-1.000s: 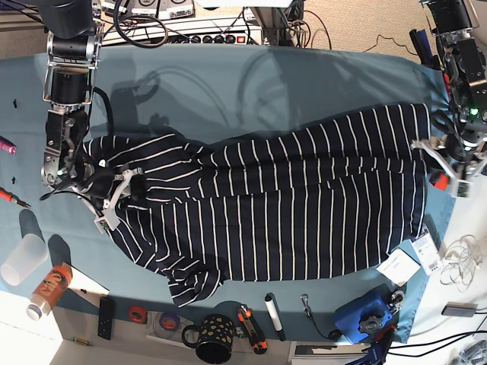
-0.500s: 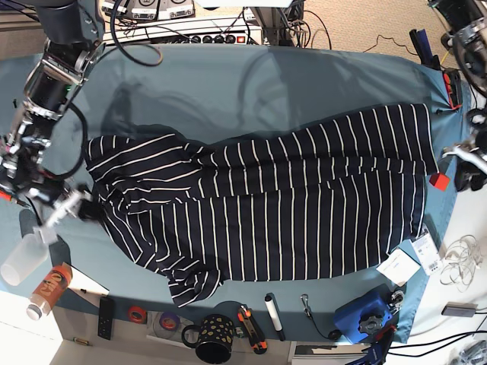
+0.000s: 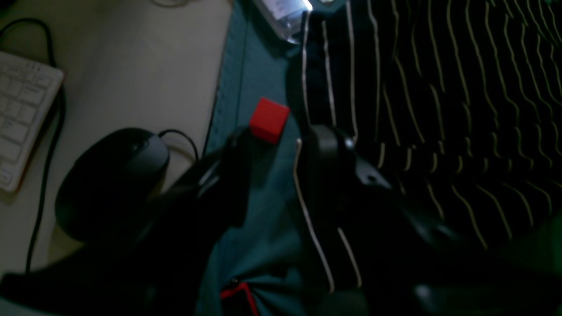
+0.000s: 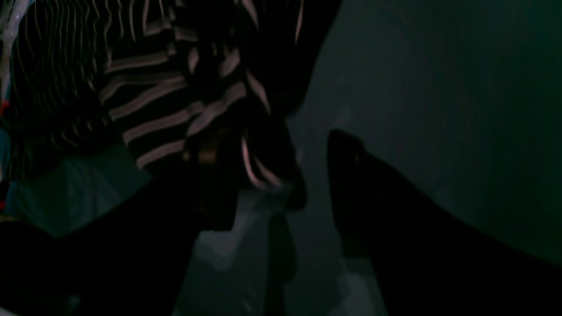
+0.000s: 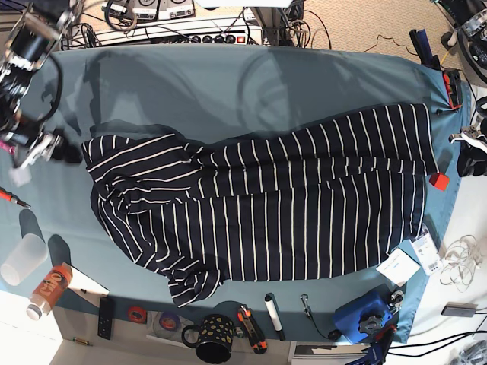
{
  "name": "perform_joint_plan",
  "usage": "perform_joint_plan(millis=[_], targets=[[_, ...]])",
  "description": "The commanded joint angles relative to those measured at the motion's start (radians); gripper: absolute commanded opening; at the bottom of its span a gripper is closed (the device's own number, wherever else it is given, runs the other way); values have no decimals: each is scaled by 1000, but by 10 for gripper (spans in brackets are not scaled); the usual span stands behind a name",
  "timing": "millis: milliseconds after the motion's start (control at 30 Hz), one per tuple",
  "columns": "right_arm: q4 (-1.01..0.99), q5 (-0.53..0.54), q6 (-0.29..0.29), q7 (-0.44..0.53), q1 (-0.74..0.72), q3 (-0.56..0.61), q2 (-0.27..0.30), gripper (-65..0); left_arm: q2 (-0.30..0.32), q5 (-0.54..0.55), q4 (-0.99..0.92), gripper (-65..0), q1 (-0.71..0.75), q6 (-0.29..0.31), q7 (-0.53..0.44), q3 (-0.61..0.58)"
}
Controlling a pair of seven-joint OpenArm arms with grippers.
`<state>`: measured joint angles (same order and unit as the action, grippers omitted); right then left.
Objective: Layout the t-shirt on the table in an organized manner, then fold the t-shirt properly
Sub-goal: 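Hold the folded edge with both grippers and drag it toward the collar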
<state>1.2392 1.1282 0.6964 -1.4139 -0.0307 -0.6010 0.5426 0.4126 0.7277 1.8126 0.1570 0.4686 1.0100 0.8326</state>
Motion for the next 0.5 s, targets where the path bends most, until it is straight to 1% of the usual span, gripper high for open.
perform_joint_plan(millis=[0,200,300,400,467], targets=[[16,35,2,18,-9,-7,21,-330,20,21,16,-426,-7,1,-23,6],[16,-23,2,18,-8,-7,-72,-330,19,21,16,-426,-7,1,-23,6],[16,-113,2,18,-8,-6,-117,-330,19,21,16,-426,-7,1,-22,6],[16,-222,2,51,-7,-7,-143,-330,19,21,16,-426,-7,1,-22,6],[16,-235,2,55,-7,-7,-148,-336,19,21,16,-426,-7,1,-22,6]])
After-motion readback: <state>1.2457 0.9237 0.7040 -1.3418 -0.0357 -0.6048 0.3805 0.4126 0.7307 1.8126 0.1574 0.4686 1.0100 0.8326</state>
